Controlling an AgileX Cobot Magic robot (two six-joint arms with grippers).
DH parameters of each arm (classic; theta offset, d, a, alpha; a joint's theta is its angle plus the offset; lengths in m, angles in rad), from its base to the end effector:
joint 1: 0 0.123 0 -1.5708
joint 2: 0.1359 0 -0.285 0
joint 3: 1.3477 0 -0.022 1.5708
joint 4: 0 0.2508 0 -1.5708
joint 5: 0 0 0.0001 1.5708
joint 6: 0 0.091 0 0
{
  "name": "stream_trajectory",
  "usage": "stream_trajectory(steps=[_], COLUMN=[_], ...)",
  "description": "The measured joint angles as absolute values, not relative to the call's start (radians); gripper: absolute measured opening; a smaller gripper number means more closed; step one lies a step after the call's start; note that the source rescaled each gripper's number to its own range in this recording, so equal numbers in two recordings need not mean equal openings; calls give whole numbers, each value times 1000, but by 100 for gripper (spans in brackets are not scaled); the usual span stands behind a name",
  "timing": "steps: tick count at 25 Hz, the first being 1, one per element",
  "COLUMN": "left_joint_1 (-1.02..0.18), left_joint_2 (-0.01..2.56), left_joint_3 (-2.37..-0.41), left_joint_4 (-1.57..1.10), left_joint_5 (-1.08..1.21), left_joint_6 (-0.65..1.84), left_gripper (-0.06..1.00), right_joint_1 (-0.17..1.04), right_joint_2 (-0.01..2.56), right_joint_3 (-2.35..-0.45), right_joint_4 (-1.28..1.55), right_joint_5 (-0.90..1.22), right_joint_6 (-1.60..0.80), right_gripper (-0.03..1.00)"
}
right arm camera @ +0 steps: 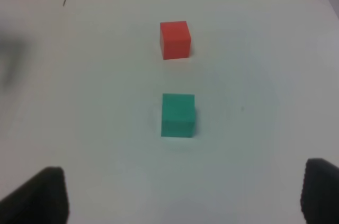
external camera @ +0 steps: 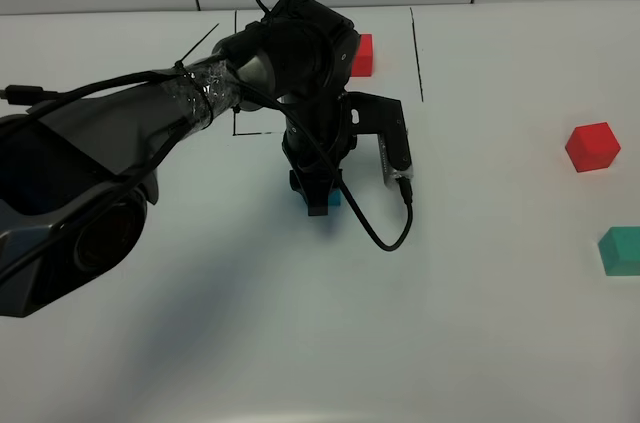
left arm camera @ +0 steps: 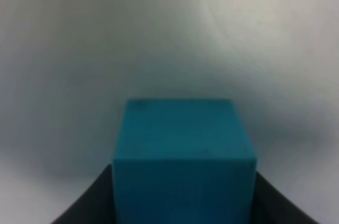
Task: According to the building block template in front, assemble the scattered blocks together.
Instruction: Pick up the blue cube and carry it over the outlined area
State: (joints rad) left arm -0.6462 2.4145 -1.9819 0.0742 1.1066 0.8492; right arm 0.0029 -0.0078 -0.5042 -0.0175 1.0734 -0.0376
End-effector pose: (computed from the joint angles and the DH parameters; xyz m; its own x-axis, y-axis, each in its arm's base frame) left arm 0.3955 -0.2907 0.1275 -0.0444 0.9987 -0.0252 0.9898 0.0474 0.1342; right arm -0.0071 -0.0014 0.2774 -0.4566 -0.0473 -0.8884 -0.0102 0.9988 -0.0479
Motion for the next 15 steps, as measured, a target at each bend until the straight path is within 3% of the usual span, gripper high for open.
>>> stream_trajectory(steps=[15], left_joint_1=[-647], left_joint_2=[2420], left_joint_3=[-1991], left_joint_4=[73], left_joint_5=[1105], left_joint_6=[948], left_gripper=[0], right_joint_1=[3], right_joint_2=[-8], right_joint_3=[-504], right_joint_4=[-17], right_joint_5=[1073], right_joint_6=[-37], right_gripper=[92])
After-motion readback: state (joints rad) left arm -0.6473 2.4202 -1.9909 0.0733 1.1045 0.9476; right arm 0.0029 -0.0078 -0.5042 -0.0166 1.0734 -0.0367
